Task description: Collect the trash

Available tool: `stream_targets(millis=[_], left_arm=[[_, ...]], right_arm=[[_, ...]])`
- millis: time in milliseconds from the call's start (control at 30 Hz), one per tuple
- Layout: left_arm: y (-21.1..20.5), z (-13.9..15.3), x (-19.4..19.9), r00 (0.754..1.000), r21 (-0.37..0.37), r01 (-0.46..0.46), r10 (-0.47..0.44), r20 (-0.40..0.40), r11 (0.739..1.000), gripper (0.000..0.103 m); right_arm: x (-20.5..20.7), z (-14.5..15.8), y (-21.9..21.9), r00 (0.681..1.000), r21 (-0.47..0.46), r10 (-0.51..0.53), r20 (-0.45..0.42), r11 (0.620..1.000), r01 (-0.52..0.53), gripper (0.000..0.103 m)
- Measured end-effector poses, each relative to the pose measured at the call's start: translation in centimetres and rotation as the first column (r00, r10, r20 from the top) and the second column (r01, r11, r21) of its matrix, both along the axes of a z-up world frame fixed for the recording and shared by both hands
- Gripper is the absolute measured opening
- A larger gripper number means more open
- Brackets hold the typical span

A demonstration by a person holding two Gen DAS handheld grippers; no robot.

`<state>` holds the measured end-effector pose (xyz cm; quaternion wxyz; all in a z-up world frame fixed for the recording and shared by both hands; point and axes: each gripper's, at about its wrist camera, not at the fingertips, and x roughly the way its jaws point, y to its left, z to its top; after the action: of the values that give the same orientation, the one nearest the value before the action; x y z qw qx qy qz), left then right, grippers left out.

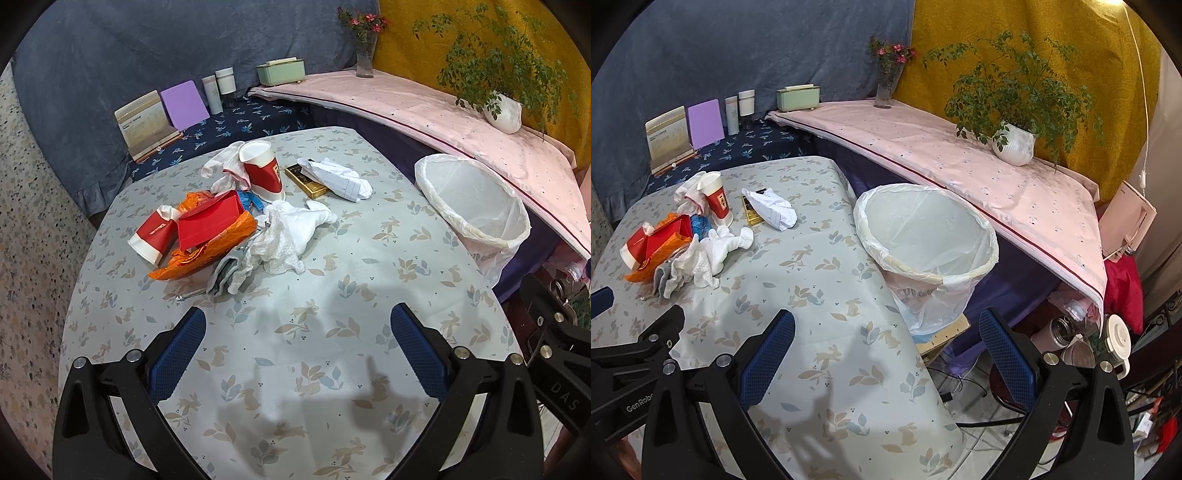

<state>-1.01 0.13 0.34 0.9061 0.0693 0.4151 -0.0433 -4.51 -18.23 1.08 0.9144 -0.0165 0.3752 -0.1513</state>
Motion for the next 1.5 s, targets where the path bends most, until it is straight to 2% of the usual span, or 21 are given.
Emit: stream_targets(millis=[1500], left_arm=[[-0.76, 0.74, -0.29, 1.0, -0.002, 0.02, -0.02, 0.022, 1.0, 0.095]], right_arm=[[-0.19, 0.27, -0.47, 1.0, 0.002, -0.017, 0.012, 1.0, 0.017, 0.096]])
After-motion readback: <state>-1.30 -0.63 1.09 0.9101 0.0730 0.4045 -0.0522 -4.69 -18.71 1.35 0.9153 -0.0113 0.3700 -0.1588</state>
